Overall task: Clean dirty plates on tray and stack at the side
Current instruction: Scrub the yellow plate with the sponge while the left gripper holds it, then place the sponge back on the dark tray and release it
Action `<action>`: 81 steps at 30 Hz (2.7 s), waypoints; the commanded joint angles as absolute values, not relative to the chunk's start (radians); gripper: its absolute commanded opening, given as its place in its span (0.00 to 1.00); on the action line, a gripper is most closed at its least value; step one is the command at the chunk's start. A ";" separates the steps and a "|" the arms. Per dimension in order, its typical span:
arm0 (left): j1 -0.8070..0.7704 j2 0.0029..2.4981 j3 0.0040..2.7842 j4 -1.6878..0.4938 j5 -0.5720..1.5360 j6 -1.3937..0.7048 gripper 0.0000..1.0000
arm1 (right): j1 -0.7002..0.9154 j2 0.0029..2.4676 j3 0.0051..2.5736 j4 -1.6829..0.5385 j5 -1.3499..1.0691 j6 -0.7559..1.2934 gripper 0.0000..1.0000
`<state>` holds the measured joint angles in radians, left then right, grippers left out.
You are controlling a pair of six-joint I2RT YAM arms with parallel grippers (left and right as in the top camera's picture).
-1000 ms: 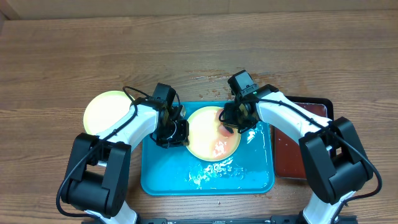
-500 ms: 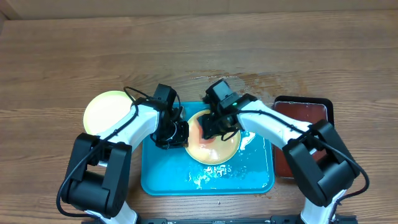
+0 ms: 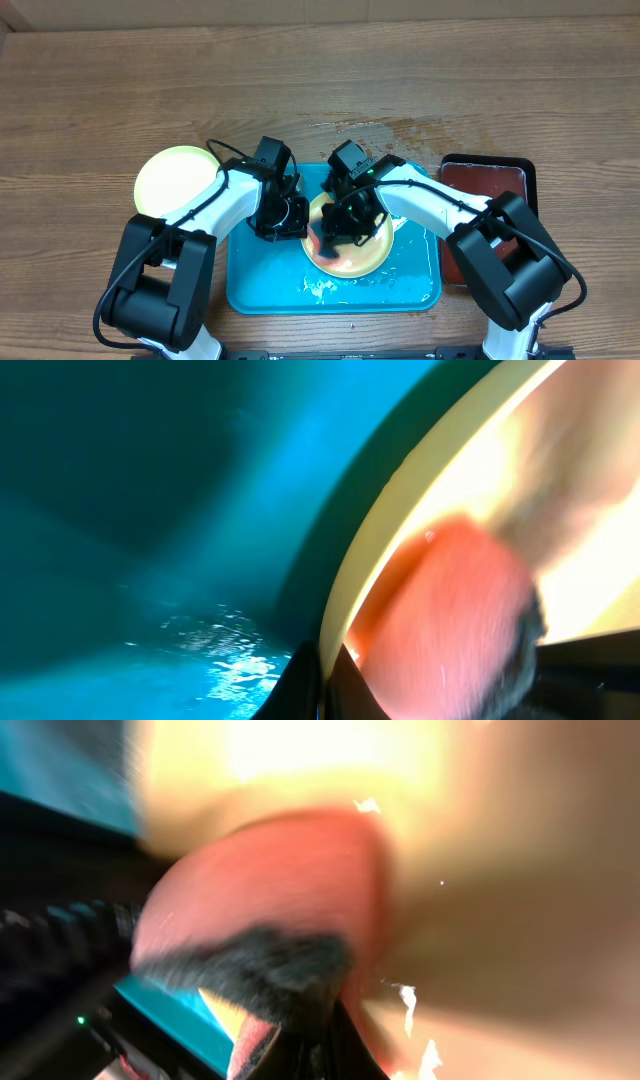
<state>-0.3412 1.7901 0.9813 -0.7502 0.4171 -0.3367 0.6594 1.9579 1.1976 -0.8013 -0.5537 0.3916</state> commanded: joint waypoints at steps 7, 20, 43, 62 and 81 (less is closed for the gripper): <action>-0.353 1.801 0.971 -0.739 0.407 -0.374 0.04 | 0.620 1.983 1.195 -1.028 -0.271 0.550 0.04; -0.353 1.801 0.971 -0.736 0.408 -0.374 0.04 | 0.317 1.983 1.195 -1.055 -0.069 0.569 0.04; -0.354 1.801 0.971 -0.748 0.411 -0.374 0.04 | 0.471 1.968 1.274 -0.735 -0.450 0.236 0.04; -0.354 1.801 0.971 -0.744 0.408 -0.374 0.04 | 0.237 1.673 1.623 -1.444 0.070 0.529 0.04; -0.354 1.801 0.971 -0.735 0.411 -0.374 0.04 | -0.107 1.676 1.143 -1.214 -0.047 0.535 0.12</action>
